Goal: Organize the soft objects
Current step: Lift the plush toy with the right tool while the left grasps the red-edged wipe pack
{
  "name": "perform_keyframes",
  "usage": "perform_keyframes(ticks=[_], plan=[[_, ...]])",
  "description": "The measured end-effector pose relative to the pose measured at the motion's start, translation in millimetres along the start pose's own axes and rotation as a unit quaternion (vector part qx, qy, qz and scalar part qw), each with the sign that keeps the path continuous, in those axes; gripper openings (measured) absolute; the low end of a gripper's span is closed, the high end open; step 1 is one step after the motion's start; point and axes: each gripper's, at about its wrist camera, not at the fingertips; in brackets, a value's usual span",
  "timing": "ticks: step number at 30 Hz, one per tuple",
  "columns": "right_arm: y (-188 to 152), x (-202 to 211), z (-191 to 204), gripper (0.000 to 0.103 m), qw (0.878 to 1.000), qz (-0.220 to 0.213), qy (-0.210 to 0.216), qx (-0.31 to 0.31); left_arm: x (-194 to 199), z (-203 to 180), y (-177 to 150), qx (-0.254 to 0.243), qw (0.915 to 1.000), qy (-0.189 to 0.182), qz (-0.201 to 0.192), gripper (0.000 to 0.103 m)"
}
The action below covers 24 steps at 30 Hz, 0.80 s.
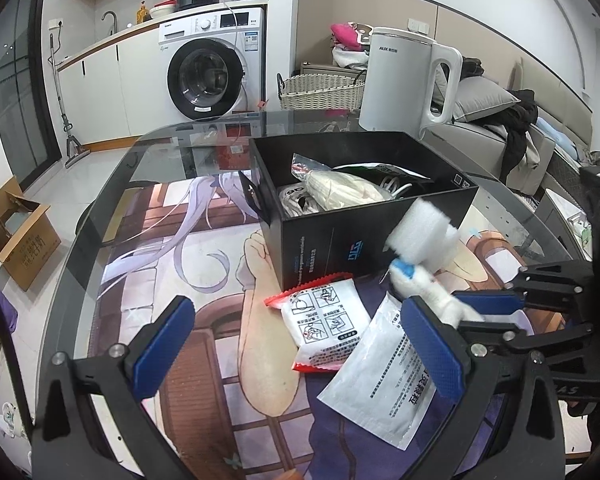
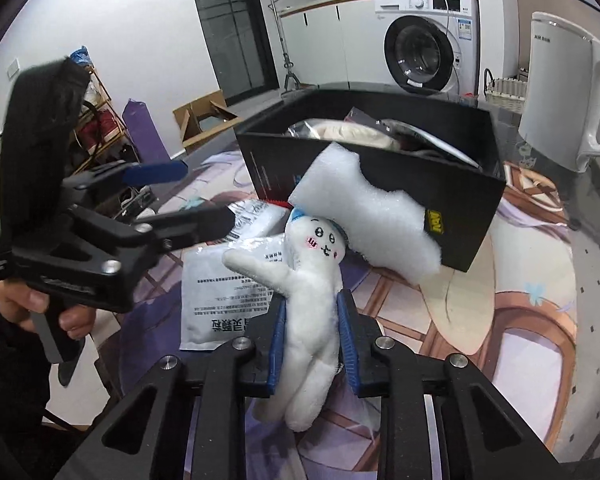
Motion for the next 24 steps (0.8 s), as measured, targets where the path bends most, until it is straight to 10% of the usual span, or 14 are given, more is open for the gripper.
perform_keyframes(ticks=[24], plan=[[9,43,7,0.025,0.998,-0.057,0.023,0.007,-32,-24,-14,-0.024,0.9962,-0.024,0.080,0.103]])
Point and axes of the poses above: each gripper's, at about its wrist camera, not at the fingertips, and x roughly against the way its jaws point, z to its left, y to its top, and after that the axes turned 8 degrees about y, right-handed
